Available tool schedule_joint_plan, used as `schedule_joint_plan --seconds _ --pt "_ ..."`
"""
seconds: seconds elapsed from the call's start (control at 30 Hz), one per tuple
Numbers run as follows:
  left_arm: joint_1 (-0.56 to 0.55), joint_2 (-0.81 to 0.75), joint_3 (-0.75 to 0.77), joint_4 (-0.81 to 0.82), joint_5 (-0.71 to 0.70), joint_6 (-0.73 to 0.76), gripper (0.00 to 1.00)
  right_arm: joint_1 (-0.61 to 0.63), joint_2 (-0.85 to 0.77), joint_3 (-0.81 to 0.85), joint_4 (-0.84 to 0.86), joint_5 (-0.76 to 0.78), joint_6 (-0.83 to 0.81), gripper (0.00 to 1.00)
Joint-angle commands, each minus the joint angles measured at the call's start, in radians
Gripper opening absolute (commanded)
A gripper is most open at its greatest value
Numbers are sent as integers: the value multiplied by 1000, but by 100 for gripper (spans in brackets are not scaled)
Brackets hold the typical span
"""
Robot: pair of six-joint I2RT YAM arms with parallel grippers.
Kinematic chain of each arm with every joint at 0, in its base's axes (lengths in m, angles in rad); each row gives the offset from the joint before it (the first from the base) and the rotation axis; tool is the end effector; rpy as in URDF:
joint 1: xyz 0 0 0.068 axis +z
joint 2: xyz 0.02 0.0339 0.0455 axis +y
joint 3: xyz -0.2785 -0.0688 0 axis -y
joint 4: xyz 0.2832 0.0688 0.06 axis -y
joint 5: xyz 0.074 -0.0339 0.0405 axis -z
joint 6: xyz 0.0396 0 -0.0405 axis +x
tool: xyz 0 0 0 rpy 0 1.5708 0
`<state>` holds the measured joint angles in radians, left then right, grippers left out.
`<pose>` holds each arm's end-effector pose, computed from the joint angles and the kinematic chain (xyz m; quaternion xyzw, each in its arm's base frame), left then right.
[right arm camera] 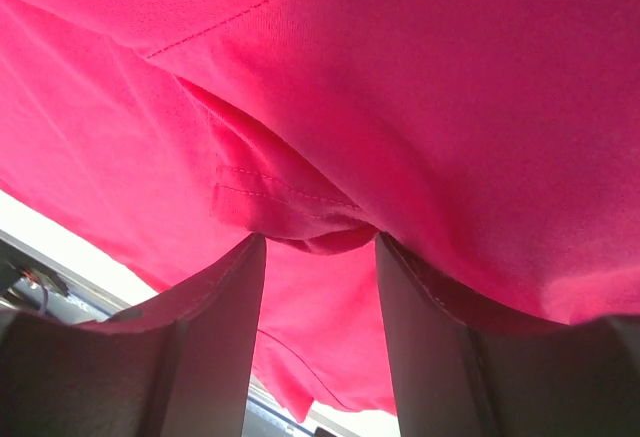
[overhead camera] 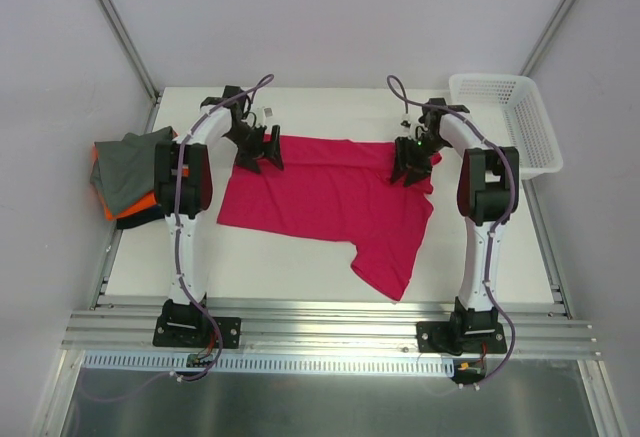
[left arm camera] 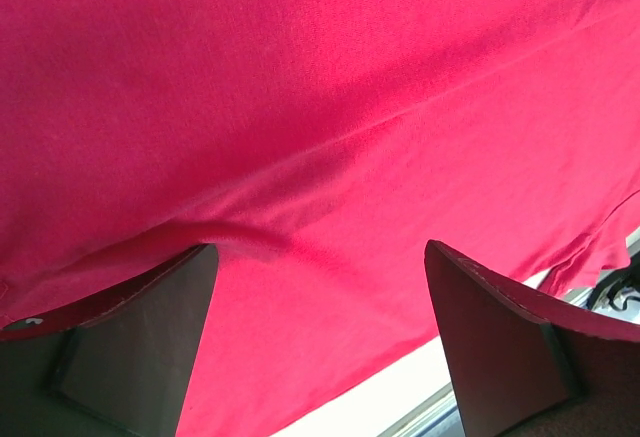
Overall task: Fold and stack the t-shirts
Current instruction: Fold the flattened tshirt in 1/3 of the way
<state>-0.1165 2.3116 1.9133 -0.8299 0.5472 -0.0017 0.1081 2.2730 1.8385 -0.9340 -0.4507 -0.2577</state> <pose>0.5225 -0.0819 0.1629 0.1004 0.9445 -0.2755 0.1481 0.4993 0.0715 0.1539 -0.1986 0.9495 0.2143 0.1148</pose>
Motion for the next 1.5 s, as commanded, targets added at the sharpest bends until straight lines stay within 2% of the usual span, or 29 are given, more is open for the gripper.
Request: schedule_joint_plan --seconds 0.0,0.13,0.4,0.57,1.27,1.47 --pt "-3 55 49 8 -18 5 86 -11 14 71 -6 1 28 52" --pt "-6 63 78 6 -21 3 86 -11 25 99 -23 -22 26 52" --pt "-5 8 52 2 -41 19 86 -10 -69 30 -23 -56 35 53" --pt "-17 22 90 3 -41 19 87 -21 -37 97 -31 -23 23 53" --pt "-26 63 161 -6 -36 5 88 -42 65 182 -15 -23 67 54" --pt "-26 -15 67 -18 -1 6 86 -39 -23 87 -14 -77 101 54"
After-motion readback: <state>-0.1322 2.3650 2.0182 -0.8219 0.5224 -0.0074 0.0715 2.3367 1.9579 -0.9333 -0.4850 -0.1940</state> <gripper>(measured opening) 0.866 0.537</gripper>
